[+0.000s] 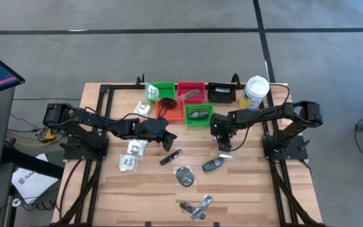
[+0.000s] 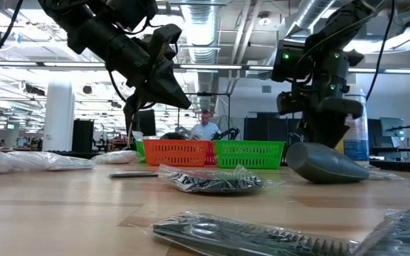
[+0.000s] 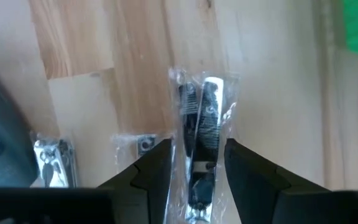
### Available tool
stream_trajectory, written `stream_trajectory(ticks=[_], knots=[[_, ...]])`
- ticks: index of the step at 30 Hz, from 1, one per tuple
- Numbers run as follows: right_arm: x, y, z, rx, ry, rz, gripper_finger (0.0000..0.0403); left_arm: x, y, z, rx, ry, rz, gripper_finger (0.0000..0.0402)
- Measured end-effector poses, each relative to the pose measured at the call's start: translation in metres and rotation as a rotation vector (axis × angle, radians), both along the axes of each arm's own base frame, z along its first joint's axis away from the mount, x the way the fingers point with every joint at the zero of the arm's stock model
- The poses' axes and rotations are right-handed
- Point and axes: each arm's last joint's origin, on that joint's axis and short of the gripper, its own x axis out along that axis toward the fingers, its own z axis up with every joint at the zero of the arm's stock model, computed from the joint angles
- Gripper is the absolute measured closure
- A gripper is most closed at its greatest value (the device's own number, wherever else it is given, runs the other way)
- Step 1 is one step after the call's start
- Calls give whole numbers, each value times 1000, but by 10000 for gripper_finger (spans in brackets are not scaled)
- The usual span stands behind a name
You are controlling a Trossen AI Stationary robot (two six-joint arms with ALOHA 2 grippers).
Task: Pick & Place Travel size toiletries
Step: Put the nail cutter into the black bin
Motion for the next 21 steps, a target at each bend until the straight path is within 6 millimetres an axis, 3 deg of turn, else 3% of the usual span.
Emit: stream_trajectory(ticks=[10,21], knots=[[0,-2,0,-49,5,-15,245,0,0,0,-1,-2,0,402],[2,6,0,-44,2,-9,257,0,-1,0,-2,-5,-4,402]])
